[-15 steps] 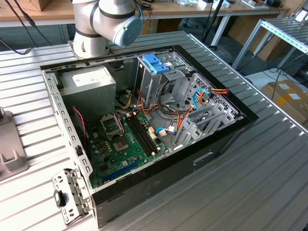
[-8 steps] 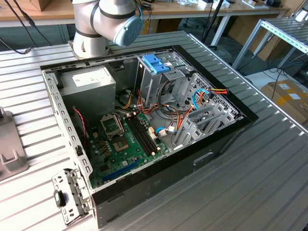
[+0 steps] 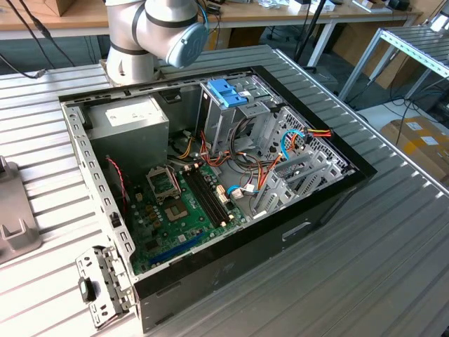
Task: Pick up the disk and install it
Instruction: 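Pick up the disk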
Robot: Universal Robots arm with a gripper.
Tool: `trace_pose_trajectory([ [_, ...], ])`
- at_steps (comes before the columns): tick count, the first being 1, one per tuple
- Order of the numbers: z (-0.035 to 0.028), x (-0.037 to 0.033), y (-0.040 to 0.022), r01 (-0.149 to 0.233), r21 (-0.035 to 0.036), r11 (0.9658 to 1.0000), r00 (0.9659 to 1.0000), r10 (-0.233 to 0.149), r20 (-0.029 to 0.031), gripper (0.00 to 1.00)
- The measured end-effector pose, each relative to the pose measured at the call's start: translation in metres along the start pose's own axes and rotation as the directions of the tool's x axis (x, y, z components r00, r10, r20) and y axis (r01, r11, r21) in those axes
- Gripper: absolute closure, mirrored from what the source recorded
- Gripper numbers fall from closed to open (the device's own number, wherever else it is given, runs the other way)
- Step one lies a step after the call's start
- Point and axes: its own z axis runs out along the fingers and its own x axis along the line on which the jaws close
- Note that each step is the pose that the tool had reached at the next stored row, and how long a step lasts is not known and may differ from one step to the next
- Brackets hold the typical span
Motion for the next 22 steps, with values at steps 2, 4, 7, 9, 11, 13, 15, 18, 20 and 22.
trace_pose_trajectory([
  [2, -0.0003, 0.0007, -0.001, 0.0, -0.0001, 1.0, 1.0, 0.0, -0.0001, 0.63],
  [4, -0.0003, 0.0014, -0.0019, 0.0, 0.0, 1.0, 1.0, 0.0, 0.0, 0.63],
  [7, -0.0005, 0.0019, -0.0036, 0.0, -0.0001, 1.0, 1.0, 0.0, 0.0, 0.63],
  [9, -0.0007, 0.0023, -0.0047, 0.0, -0.0001, 1.0, 1.0, 0.0, 0.0, 0.63],
  [11, -0.0008, 0.0027, -0.0062, 0.0, -0.0002, 1.0, 1.0, 0.0, 0.0, 0.63],
  [13, -0.0009, 0.003, -0.0075, 0.0, -0.0002, 1.0, 1.0, 0.0, 0.0, 0.63],
  [15, -0.0011, 0.0035, -0.0092, 0.0, -0.0003, 1.0, 1.0, 0.0, 0.0, 0.63],
  [18, -0.0014, 0.0045, -0.0122, 0.0, -0.0005, 1.0, 1.0, 0.0, 0.0, 0.63],
  [20, -0.0017, 0.0056, -0.0141, 0.0, -0.0008, 1.0, 1.0, 0.0, 0.0, 0.63],
  [22, -0.002, 0.007, -0.0172, 0.0, -0.0012, 1.0, 1.0, 0.0, 0.0, 0.63],
])
